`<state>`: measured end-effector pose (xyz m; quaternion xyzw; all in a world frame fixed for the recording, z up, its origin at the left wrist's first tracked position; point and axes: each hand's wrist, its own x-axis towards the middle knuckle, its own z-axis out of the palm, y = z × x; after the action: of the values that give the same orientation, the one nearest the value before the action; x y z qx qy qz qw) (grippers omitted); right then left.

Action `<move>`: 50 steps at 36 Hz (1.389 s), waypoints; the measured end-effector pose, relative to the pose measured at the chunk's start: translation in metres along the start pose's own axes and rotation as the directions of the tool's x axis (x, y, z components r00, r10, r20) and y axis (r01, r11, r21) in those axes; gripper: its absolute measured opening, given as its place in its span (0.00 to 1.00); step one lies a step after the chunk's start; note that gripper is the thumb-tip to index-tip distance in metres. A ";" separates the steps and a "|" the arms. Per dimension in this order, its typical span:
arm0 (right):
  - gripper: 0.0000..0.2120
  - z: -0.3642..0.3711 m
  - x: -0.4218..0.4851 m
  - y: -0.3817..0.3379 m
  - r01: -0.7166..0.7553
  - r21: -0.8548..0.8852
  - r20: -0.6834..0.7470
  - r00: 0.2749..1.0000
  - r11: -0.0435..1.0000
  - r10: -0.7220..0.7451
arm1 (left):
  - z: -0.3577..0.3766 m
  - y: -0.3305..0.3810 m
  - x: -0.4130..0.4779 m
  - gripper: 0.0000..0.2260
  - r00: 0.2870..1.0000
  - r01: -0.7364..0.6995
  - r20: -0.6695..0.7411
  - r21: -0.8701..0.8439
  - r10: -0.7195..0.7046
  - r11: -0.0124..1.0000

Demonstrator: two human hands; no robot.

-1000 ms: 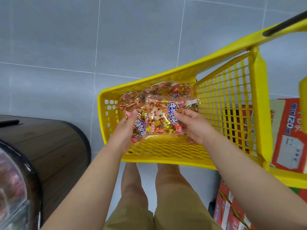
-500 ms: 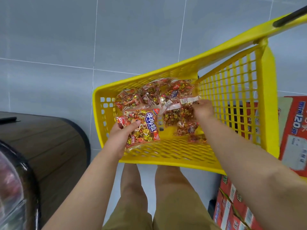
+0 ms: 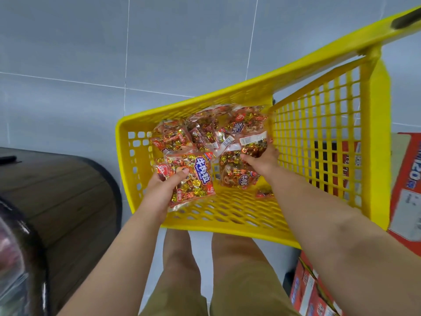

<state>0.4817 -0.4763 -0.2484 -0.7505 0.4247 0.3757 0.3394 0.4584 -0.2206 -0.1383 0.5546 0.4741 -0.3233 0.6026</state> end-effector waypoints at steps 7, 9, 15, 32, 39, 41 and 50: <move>0.41 0.009 -0.012 -0.003 0.086 0.020 -0.131 0.988 0.996 -0.083 | 0.006 0.000 0.000 0.22 1.000 -0.023 -0.002 -0.005 0.022 1.000; 0.40 0.007 -0.017 -0.005 0.069 -0.012 -0.146 0.987 0.998 -0.070 | 0.007 0.000 -0.002 0.21 1.000 -0.030 -0.007 -0.006 0.030 1.000; 0.37 -0.004 -0.041 -0.005 0.119 -0.017 0.048 0.992 0.993 -0.118 | 0.005 0.004 -0.021 0.21 0.998 -0.055 -0.026 -0.028 0.055 0.998; 0.34 -0.060 -0.253 -0.084 0.517 0.252 0.251 0.782 0.818 -0.571 | -0.079 0.031 -0.175 0.09 0.968 -0.246 -0.127 -0.294 0.217 0.924; 0.17 -0.008 -0.358 -0.119 0.518 0.403 0.393 0.647 0.755 -0.653 | -0.177 0.001 -0.230 0.15 0.916 -0.396 -0.254 -0.438 0.311 0.807; 0.15 0.016 -0.387 -0.122 0.514 0.415 0.431 0.616 0.751 -0.659 | -0.211 -0.015 -0.245 0.13 0.897 -0.435 -0.297 -0.460 0.327 0.774; 0.11 0.158 -0.499 -0.106 0.536 0.401 0.563 0.495 0.742 -0.662 | -0.363 -0.119 -0.313 0.20 0.806 -0.558 -0.538 -0.550 0.247 0.621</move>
<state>0.3544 -0.1114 0.1205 -0.6280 0.0136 0.4401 0.6416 0.1656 0.0695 0.1336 0.4398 0.5338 0.1472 0.7071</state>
